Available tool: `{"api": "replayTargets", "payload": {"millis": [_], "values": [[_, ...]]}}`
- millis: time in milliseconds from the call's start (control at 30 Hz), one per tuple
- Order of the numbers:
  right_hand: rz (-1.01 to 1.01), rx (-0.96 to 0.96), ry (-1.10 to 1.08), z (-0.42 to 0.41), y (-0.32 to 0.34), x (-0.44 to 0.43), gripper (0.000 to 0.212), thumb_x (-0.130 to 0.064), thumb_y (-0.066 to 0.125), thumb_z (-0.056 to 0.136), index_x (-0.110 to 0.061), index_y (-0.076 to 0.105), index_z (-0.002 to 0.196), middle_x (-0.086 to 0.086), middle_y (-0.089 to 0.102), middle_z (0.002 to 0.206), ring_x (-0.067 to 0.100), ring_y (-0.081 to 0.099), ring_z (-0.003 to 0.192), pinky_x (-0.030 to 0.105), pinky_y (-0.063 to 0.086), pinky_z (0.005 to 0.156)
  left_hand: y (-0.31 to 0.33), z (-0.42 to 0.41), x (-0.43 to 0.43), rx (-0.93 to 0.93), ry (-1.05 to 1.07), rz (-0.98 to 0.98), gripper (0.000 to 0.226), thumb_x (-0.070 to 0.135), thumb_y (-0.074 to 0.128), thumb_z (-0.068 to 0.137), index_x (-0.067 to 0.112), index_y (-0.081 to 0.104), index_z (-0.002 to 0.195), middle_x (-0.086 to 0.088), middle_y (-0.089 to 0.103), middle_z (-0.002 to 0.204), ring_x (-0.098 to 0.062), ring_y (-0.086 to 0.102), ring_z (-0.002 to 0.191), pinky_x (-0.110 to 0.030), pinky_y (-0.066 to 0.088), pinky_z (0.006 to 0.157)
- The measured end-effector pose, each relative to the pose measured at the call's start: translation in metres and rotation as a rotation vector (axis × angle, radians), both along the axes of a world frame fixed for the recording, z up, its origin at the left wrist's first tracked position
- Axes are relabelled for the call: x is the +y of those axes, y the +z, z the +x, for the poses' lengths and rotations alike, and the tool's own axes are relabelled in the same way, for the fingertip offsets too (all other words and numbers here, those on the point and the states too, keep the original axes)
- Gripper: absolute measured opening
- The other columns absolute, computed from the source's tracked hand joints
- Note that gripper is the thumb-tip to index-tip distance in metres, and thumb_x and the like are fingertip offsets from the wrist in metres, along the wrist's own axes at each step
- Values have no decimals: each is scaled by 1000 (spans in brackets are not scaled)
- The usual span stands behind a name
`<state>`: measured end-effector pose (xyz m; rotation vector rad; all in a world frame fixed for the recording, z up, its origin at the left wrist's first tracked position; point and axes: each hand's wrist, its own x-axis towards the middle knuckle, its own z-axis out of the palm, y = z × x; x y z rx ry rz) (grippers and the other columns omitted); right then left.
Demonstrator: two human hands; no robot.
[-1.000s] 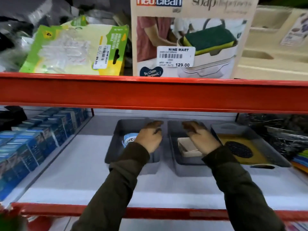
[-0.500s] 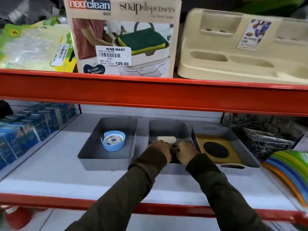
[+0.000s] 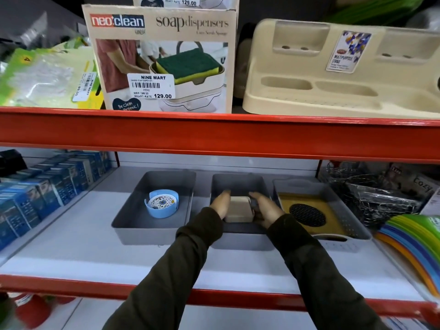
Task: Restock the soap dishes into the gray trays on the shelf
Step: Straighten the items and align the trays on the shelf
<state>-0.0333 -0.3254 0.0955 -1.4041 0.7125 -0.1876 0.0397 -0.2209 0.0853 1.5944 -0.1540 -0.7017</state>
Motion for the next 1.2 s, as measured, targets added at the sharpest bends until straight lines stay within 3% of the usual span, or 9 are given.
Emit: {"api": "replayTargets", "payload": {"millis": [67,200,333,400,500,633,833,967,1200], "values": [[33,-8,-20,-1,3,-1,27,-36,53,92,-10,58,86,6,64,62,21,55,68,31,46,66,-10,9,-2,10,27,-16,46,50,35,94,14,58,113,-24,64,121,-40,57,119,-51,44,108],[67,-3,-21,-1,6,-1,33,-40,54,91,-12,51,109,8,57,82,21,54,77,33,45,72,-15,18,-2,-3,66,-49,47,48,37,94,13,57,118,-23,65,122,-39,59,118,-51,45,107],[-5,-79,-31,-7,17,-12,54,-39,53,93,-12,42,138,17,53,134,31,52,121,38,47,91,11,-9,7,-121,-12,9,63,52,31,95,10,43,141,-12,53,139,-33,50,127,-42,34,115],[-124,-150,-4,-18,23,-29,49,-36,49,95,-16,42,139,14,48,142,30,57,117,34,51,81,23,-22,8,-264,-21,72,51,41,32,101,10,42,140,-10,50,131,-30,48,125,-36,35,109],[-399,-160,21,-52,30,-60,27,-38,44,97,-22,60,112,8,63,126,21,64,98,35,51,82,33,-34,-2,-440,-66,92,29,24,40,101,12,57,120,-9,61,106,-22,56,96,-29,44,88],[-757,-67,66,-105,31,-99,36,-42,40,96,-25,72,92,-4,71,102,16,63,94,38,44,94,34,-62,-33,-688,-307,86,30,8,44,97,13,64,119,-7,66,122,-20,60,113,-30,45,102],[-1082,218,83,-144,-2,-140,43,-40,42,96,-12,61,70,19,69,91,30,65,85,36,49,78,7,-122,-108,-1065,-511,454,41,35,36,101,6,65,102,-21,67,104,-38,63,96,-41,51,81],[-1221,276,106,-149,-20,-141,45,-40,37,97,-12,64,75,21,68,88,34,66,85,30,41,68,-6,-136,-131,-1112,-444,712,59,40,25,102,1,68,98,-22,68,100,-37,64,93,-36,50,77],[-1350,261,123,-148,-25,-145,46,-36,32,97,-13,72,93,14,72,93,29,65,87,29,44,70,-10,-138,-138,-1079,-355,733,60,40,23,102,2,69,99,-19,69,102,-33,64,96,-33,48,82]]}}
